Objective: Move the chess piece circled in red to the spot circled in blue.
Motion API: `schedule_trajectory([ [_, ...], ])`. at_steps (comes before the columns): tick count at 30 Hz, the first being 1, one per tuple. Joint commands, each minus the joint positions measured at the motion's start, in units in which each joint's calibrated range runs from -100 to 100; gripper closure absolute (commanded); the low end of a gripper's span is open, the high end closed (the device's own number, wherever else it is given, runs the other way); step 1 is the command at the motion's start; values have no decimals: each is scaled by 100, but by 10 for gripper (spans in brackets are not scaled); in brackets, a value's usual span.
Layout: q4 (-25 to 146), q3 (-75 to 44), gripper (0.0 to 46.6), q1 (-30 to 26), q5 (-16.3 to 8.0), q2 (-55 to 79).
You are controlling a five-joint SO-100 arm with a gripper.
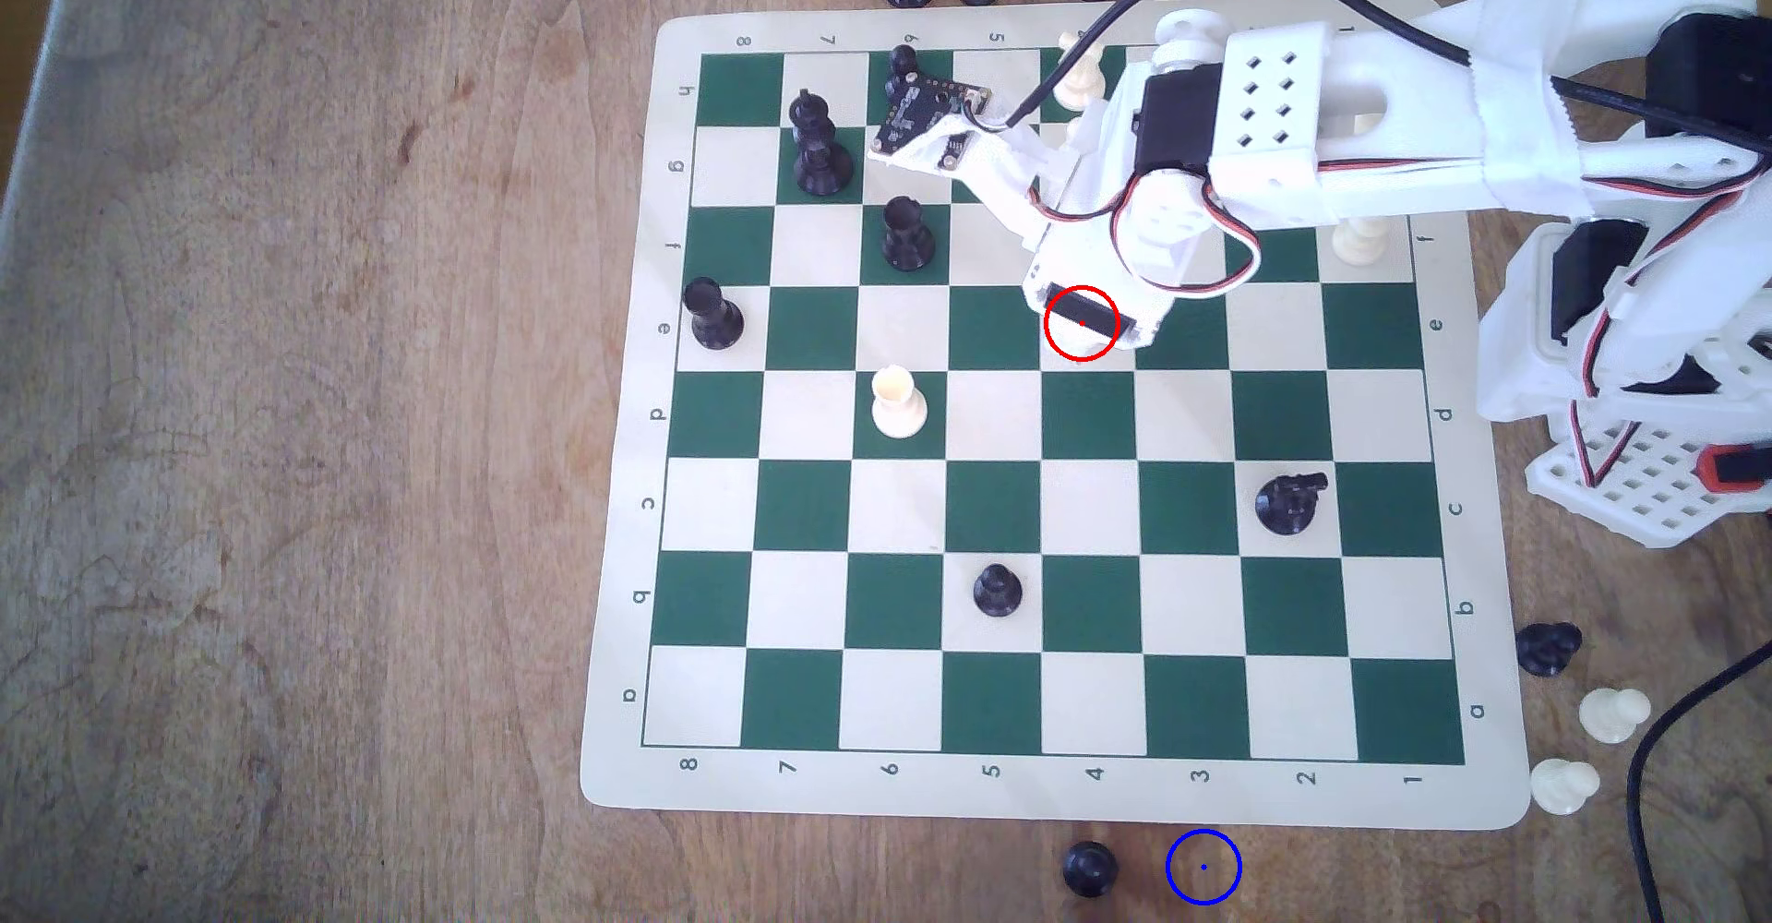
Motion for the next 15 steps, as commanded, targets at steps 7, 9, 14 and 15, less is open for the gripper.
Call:
schedule_trajectory([
  [7, 3, -473, 464, -52, -5, -330],
  [9, 27, -473, 464, -37, -5, -449],
  [14, 420, -410, 464, -404, -10, -1238],
  [15, 494, -401, 464, -537, -20, -1357],
])
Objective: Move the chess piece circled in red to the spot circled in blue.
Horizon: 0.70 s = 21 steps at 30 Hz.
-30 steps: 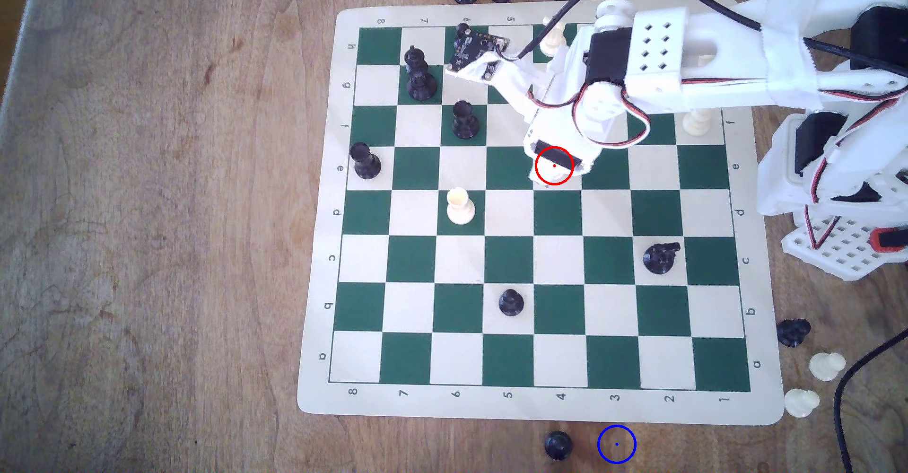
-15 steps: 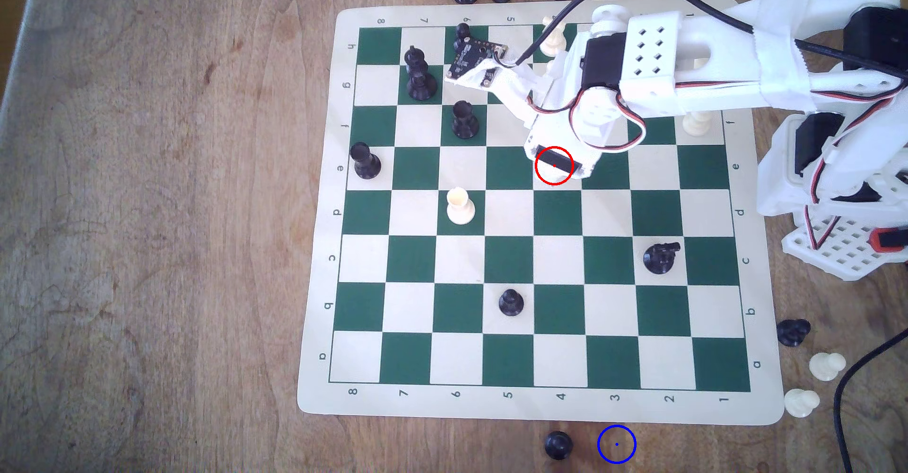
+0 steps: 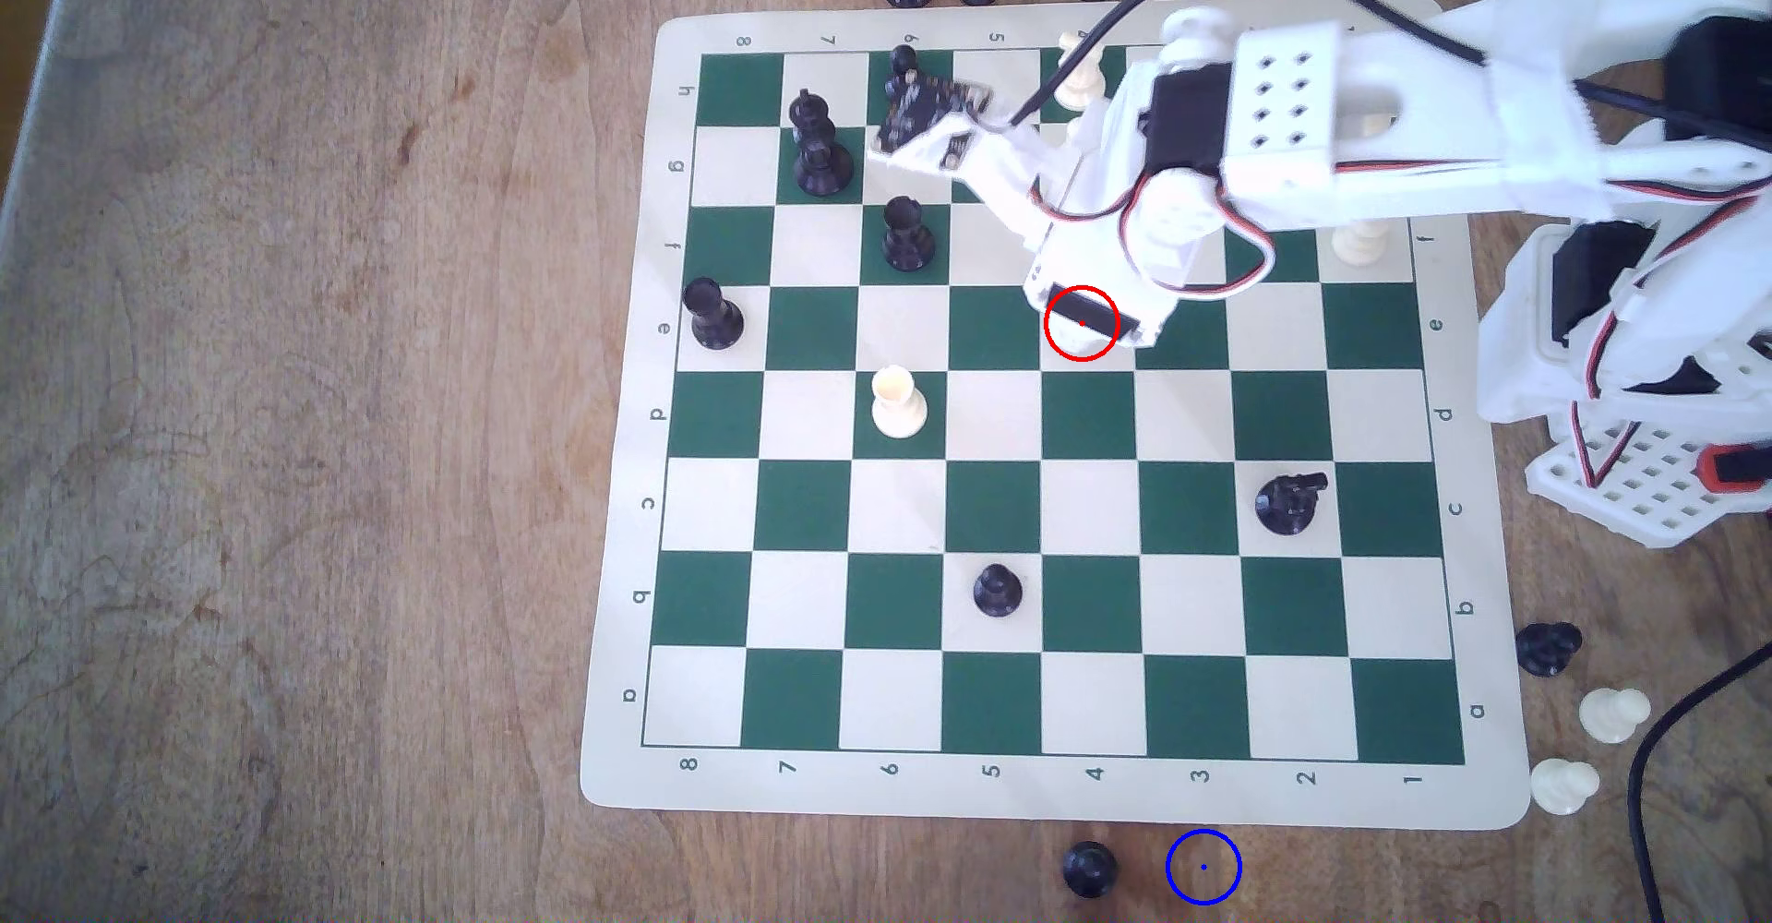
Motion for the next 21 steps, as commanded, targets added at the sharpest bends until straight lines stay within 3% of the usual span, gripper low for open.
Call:
schedule_trajectory([
  [1, 312, -373, 464, -514, -5, -1006],
  [10, 435, -38, 464, -2141, -15, -1974],
  [18, 443, -83, 464, -3854, -34, -1516],
  [21, 222, -120, 464, -4097, -34, -1244],
])
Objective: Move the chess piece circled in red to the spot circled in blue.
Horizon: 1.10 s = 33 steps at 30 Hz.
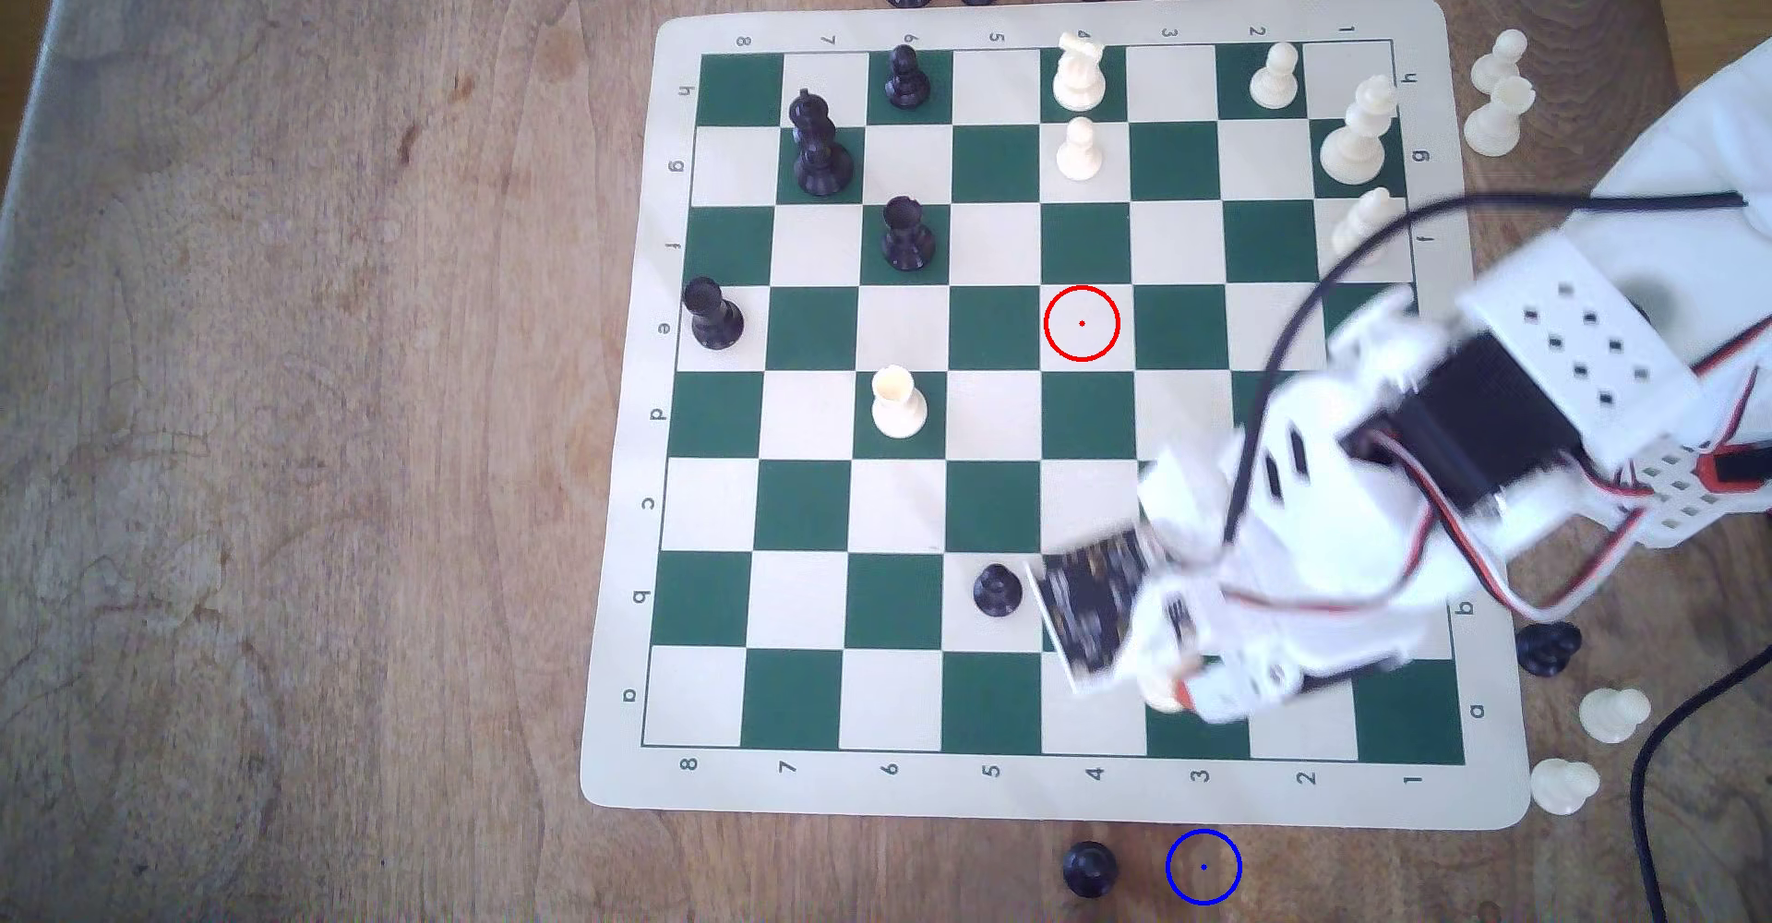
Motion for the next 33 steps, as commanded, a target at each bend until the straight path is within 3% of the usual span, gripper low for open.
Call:
schedule_trajectory([
  [1, -387, -201, 464, -592, 5, 434],
  [14, -903, -1307, 464, -1007, 10, 2141],
  [33, -903, -1797, 464, -1108, 24, 2786],
])
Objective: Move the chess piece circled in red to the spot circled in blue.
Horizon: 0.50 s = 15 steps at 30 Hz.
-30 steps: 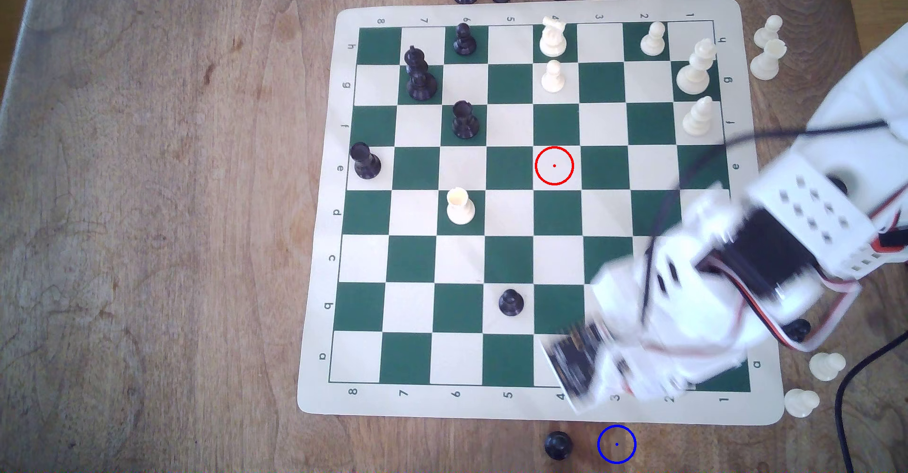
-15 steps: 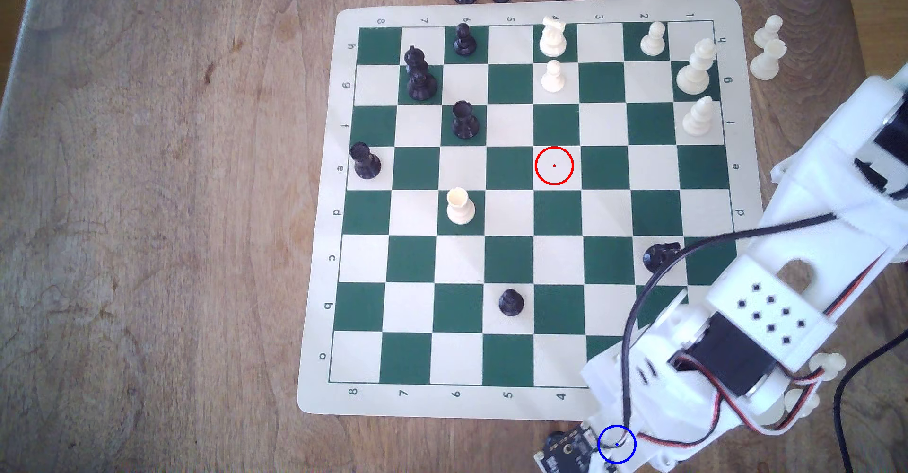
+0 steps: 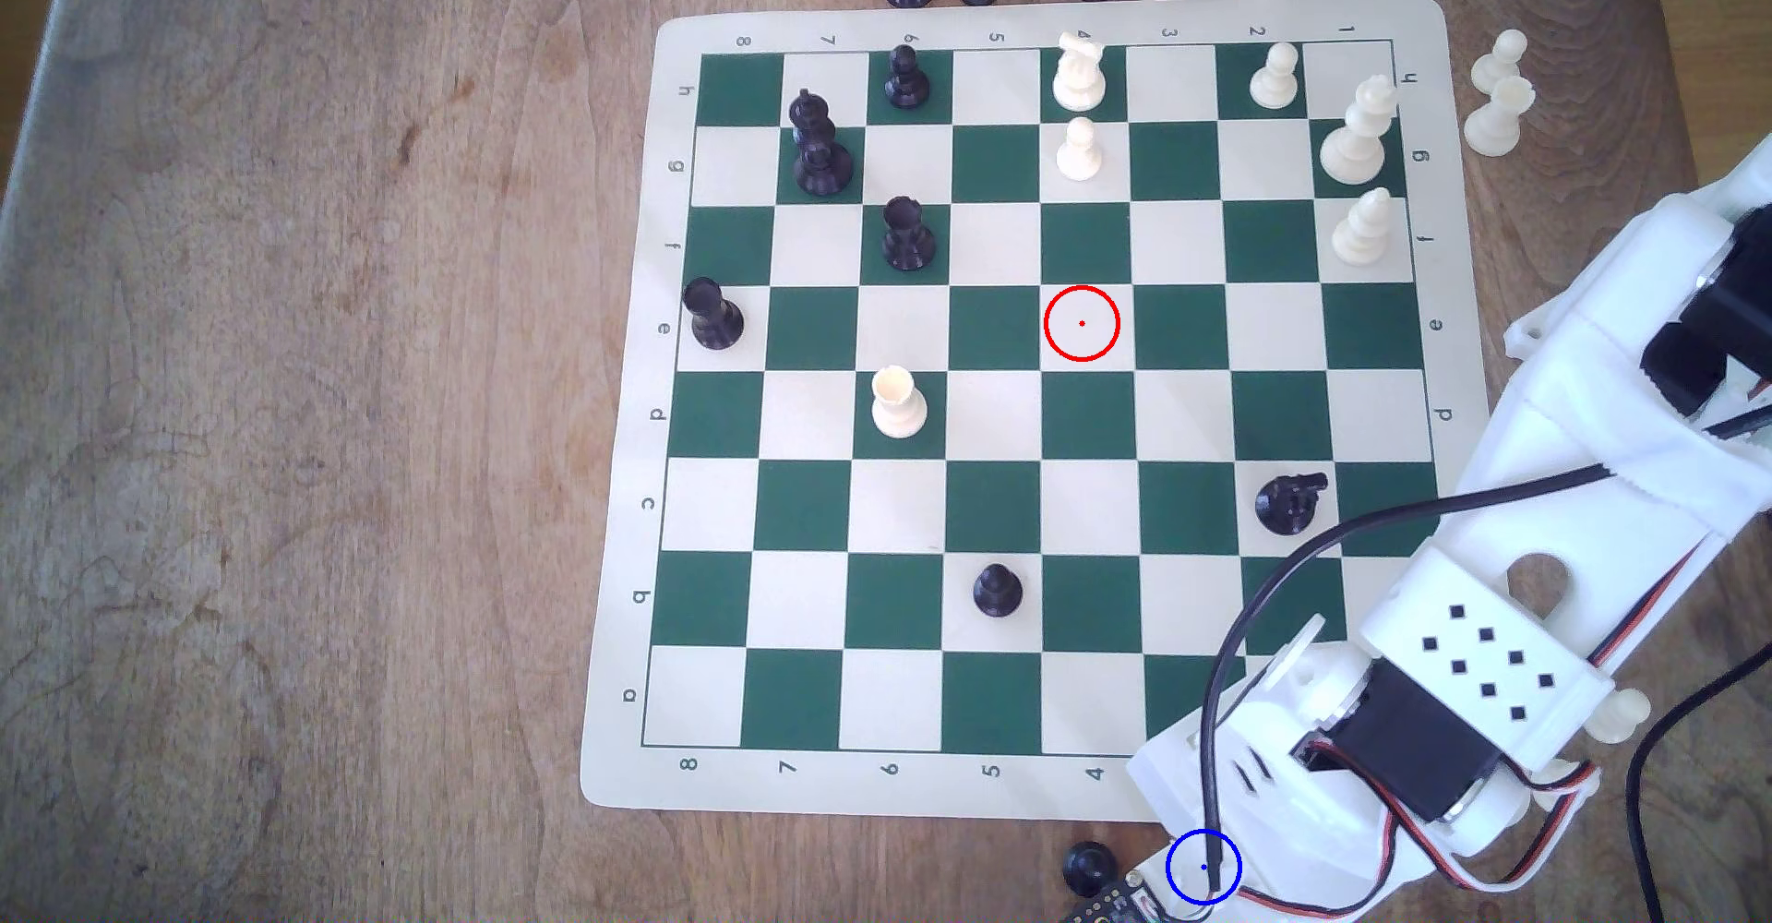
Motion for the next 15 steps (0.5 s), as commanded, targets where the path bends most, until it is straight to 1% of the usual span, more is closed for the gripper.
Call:
schedule_trajectory([
  [1, -51, -468, 462, 13, 20, -46],
  [4, -51, -477, 443, 36, 29, 14],
  [5, -51, -477, 418, 52, 29, 48],
  [7, -51, -495, 387, 67, 10, 98],
  [11, -51, -550, 364, 75, 5, 158],
  [15, 72, -550, 286, 75, 0, 158],
])
